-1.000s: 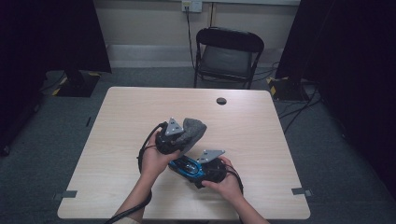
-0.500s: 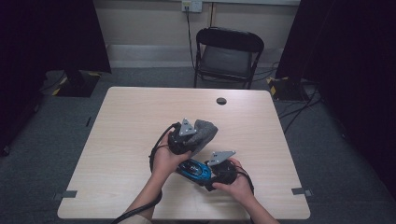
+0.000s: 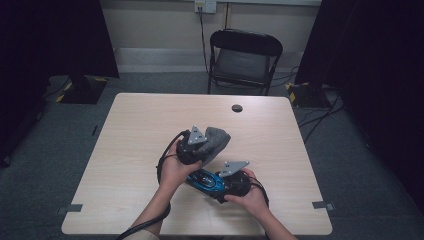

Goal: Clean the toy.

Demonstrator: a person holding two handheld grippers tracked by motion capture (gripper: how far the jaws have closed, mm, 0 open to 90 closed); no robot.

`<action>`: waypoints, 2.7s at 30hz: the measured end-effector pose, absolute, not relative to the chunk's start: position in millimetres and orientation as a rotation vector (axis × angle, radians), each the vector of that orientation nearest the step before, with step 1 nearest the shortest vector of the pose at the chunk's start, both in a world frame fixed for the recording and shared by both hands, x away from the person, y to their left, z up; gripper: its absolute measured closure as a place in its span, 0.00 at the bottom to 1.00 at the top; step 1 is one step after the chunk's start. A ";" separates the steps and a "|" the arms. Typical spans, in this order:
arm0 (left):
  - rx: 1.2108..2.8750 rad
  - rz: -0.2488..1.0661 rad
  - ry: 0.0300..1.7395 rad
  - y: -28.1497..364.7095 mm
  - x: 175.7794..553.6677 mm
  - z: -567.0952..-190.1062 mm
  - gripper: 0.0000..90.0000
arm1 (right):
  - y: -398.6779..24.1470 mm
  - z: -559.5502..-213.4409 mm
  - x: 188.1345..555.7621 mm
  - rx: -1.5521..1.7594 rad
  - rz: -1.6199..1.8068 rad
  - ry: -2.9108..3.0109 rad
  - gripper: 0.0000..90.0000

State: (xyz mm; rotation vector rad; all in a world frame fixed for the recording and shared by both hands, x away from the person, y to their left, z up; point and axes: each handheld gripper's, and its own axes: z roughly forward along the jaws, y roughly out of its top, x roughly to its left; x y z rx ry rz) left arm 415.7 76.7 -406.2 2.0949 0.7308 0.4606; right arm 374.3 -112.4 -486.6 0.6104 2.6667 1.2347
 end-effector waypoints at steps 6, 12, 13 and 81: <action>2.103 0.455 0.732 73.2 416.3 -409.6 0.78 | -113.3 -483.6 374.3 0.613 1.249 2.662 0.21; 2.102 0.445 0.722 67.9 418.4 -409.3 0.78 | -117.5 -479.6 375.3 0.604 1.257 2.661 0.21; 2.104 0.440 0.720 65.7 419.0 -409.4 0.78 | -119.2 -478.3 375.0 0.603 1.251 2.659 0.20; 2.121 0.286 0.744 24.4 410.6 -429.0 0.30 | -240.7 -480.9 374.9 0.838 1.084 2.551 0.19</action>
